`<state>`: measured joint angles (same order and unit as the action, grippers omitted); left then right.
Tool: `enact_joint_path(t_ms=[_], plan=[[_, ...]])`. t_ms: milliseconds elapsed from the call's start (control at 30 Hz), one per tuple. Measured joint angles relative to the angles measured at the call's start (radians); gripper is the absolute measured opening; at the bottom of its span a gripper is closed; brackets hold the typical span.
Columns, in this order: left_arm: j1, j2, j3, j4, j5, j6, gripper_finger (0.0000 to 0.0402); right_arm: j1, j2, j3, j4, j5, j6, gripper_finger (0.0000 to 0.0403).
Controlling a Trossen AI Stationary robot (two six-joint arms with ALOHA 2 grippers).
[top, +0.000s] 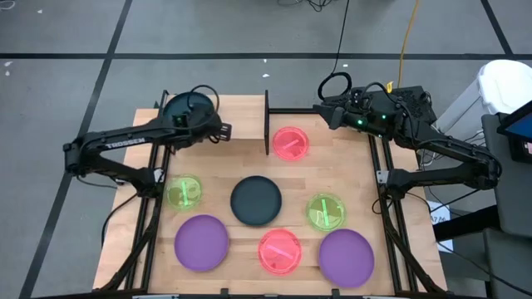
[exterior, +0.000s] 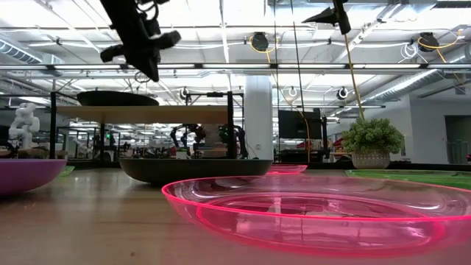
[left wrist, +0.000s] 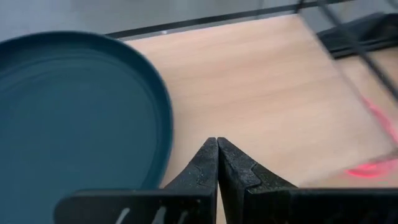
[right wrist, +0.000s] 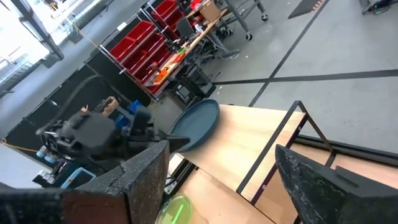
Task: Place and stack plates onto a shelf
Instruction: Put the right green plate on the shelf
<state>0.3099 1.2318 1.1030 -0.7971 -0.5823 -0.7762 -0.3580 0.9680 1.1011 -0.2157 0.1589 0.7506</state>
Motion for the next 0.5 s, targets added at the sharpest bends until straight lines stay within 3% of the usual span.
enact_joint_path(t_ms=[267,500], plan=[[-0.046,-0.113,0.0,-0.001,0.088,0.022,0.0003,0.0,0.018,0.0,-0.018,-0.004,0.055,0.0272],[-0.105,-0.143,0.0,-0.018,0.103,0.022,0.0003,0.021,0.031,0.0,-0.139,-0.031,0.148,0.0272]])
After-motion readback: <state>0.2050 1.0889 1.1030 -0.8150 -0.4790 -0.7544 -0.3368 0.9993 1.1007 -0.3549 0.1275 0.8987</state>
